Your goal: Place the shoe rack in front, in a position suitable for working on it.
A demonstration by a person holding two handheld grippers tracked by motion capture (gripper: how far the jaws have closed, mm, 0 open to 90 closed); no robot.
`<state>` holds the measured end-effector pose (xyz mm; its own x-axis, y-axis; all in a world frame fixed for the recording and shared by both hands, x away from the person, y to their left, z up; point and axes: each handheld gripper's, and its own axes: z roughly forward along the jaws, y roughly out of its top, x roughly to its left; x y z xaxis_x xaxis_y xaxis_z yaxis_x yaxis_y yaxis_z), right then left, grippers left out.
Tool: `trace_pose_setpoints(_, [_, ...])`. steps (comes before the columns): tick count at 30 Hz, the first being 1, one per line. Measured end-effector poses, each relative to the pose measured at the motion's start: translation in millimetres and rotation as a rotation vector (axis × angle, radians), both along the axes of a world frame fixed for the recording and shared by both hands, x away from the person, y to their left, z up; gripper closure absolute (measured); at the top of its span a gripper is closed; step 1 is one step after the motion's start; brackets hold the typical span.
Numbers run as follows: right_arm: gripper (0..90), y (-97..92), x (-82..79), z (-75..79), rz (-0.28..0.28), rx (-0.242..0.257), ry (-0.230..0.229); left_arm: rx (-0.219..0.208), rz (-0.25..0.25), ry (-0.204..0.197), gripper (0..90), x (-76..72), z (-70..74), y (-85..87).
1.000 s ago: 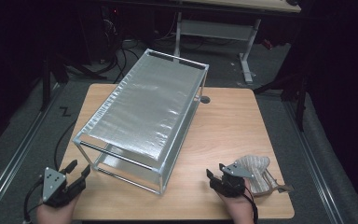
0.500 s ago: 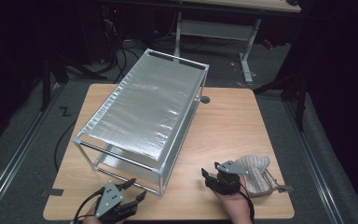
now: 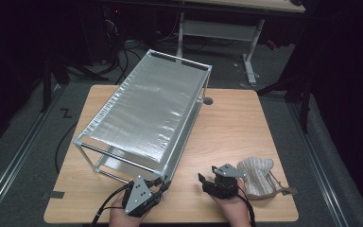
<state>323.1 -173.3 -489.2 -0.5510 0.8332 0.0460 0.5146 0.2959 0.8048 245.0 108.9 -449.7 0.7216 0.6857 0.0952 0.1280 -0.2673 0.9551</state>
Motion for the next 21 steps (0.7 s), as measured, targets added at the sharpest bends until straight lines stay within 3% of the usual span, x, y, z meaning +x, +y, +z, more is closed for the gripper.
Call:
trace_pose_setpoints(4, [44.2,22.0,6.8,7.8,0.064,-0.011,-0.018,-0.008,-0.009,0.001,79.0,-2.7,-2.6,3.5])
trace_pose_setpoints(7, [47.3,44.7,18.8,10.4,0.097,-0.051,-0.069,-0.020,-0.016,0.003,79.2,-6.9,-3.3,7.0])
trace_pose_setpoints(9, [53.5,69.0,40.0,4.9,0.096,-0.084,-0.049,-0.031,-0.022,0.002,79.3,-10.5,-4.3,9.0])
trace_pose_setpoints(11, [55.0,76.2,47.9,1.7,0.098,-0.098,-0.036,-0.034,-0.033,0.005,79.4,-13.2,-4.3,11.1])
trace_pose_setpoints(13, [58.9,89.4,61.4,-3.9,0.084,-0.153,-0.038,-0.042,-0.037,0.006,79.4,-15.3,-4.2,12.6])
trace_pose_setpoints(17, [68.0,100.7,80.1,-7.5,0.071,-0.159,-0.036,-0.043,-0.049,0.006,79.5,-18.3,-4.8,13.7])
trace_pose_setpoints(21, [74.3,100.9,87.3,-7.2,0.085,-0.177,-0.032,-0.049,-0.053,0.009,79.7,-18.5,-5.1,14.6])
